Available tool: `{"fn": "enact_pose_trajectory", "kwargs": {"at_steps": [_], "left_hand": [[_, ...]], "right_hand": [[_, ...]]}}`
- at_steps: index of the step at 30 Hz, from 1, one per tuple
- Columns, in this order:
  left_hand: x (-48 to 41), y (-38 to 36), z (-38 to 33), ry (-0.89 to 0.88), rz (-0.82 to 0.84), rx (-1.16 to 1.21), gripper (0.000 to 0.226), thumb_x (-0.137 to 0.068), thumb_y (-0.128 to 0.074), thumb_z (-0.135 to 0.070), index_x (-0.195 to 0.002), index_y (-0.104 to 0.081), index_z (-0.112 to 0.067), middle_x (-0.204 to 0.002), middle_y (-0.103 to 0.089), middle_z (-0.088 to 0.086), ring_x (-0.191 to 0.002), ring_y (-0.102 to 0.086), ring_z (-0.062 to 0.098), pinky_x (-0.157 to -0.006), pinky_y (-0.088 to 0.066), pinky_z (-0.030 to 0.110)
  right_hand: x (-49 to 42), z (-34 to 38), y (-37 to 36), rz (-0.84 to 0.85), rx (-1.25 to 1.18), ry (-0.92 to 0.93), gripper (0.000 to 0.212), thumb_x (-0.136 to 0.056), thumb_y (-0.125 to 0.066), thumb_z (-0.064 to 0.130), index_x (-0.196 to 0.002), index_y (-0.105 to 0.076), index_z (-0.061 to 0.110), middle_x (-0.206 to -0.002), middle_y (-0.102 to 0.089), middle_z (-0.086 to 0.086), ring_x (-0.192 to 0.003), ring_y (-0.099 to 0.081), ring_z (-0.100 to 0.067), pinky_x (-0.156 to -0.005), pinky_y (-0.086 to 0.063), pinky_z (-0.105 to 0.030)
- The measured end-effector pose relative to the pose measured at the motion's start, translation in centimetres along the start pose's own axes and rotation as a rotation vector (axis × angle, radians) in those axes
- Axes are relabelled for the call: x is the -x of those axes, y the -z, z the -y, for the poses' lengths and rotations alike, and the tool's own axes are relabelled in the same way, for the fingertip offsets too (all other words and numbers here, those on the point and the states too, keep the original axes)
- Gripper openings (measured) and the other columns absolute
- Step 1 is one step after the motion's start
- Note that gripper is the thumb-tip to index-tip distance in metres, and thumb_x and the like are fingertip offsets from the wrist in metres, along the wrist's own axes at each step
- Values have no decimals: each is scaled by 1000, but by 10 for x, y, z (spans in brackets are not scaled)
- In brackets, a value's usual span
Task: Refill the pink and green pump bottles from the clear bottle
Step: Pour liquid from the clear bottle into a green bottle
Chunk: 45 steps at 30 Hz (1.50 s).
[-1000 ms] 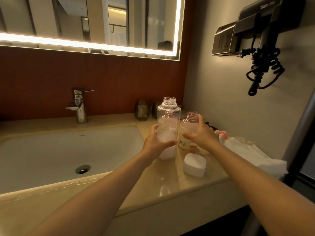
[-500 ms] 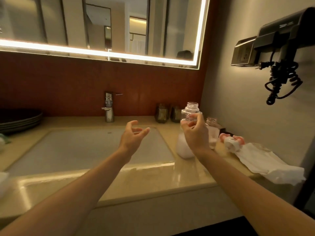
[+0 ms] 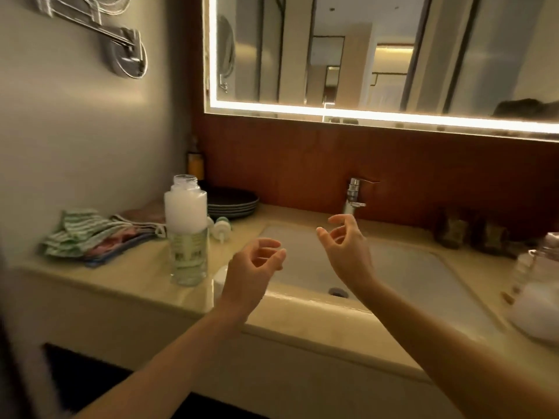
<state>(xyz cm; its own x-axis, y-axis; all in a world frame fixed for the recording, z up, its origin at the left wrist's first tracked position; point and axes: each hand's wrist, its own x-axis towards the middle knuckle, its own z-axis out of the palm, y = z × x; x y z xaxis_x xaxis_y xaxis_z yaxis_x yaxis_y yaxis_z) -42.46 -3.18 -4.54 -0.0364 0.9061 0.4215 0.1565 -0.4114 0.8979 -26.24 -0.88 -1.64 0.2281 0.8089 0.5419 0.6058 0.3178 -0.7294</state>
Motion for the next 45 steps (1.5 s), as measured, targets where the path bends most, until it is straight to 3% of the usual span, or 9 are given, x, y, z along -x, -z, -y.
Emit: {"fn": "enact_pose_trajectory", "kwargs": {"at_steps": [3,7,10,16,20,24,32,39,45], "left_hand": [[1,42,12,7,-259,-82,14,-86,-63,-26,-99,-58,-24,-89,-64,-10,-82,-62,7,-68,-49,19],[-11,88,27,19,-629,-96,33,-82,-67,-29,-110,-52,-19,-97,-58,-5,-85,-55,8,-69,-43,17],[-27,112,43,33,-617,-135,45,-80,-70,-27,-117,-45,-21,-109,-52,-4,-96,-50,11,-75,-43,23],[-51,146,68,12,-656,-72,29,-84,-56,-5,-107,-46,-19,-105,-52,-2,-101,-50,15,-74,-38,21],[-74,166,84,130,-608,-75,31,-85,-62,-13,-111,-46,-13,-107,-52,1,-106,-52,20,-84,-40,29],[-92,177,85,148,-527,-71,47,-84,-66,-24,-123,-44,-11,-113,-52,4,-102,-50,16,-81,-37,27],[-108,169,86,155,-314,-95,77,-76,-73,-30,-139,-29,-19,-135,-44,7,-113,-43,17,-84,-40,32],[-122,141,85,47,-323,-329,100,-65,-78,-48,-143,-19,-26,-140,-38,10,-124,-42,26,-97,-44,45],[-124,132,92,66,-343,-432,85,-70,-75,-44,-139,-31,-22,-136,-43,9,-117,-47,27,-90,-48,41]], "right_hand": [[7,15,-44,167,-39,-7,37,-89,-58,33,-120,-46,17,-84,-52,5,-73,-51,-7,-59,-42,-12],[17,33,-94,345,-57,-29,45,-87,-58,39,-125,-44,17,-101,-56,-2,-86,-54,-12,-73,-47,-23],[19,47,-119,407,-95,-30,51,-85,-58,43,-128,-41,19,-110,-55,-3,-95,-54,-15,-76,-45,-25],[13,72,-153,412,-254,22,77,-77,-68,43,-139,-26,24,-114,-42,7,-105,-48,-12,-83,-42,-26],[9,90,-177,429,-389,43,96,-69,-77,40,-142,-16,27,-120,-40,7,-109,-47,-11,-86,-45,-26],[4,97,-201,371,-373,21,85,-65,-81,34,-130,-27,25,-121,-47,-1,-109,-53,-19,-85,-55,-39],[-9,92,-183,313,-522,-37,67,-67,-81,21,-118,-38,22,-113,-54,-2,-100,-57,-17,-79,-56,-34],[-31,81,-157,211,-385,49,66,-65,-82,24,-113,-36,26,-106,-49,6,-100,-53,-16,-79,-54,-34],[-45,70,-149,192,-225,140,76,-67,-81,25,-127,-35,17,-110,-42,7,-98,-47,-12,-63,-42,-12]]}}
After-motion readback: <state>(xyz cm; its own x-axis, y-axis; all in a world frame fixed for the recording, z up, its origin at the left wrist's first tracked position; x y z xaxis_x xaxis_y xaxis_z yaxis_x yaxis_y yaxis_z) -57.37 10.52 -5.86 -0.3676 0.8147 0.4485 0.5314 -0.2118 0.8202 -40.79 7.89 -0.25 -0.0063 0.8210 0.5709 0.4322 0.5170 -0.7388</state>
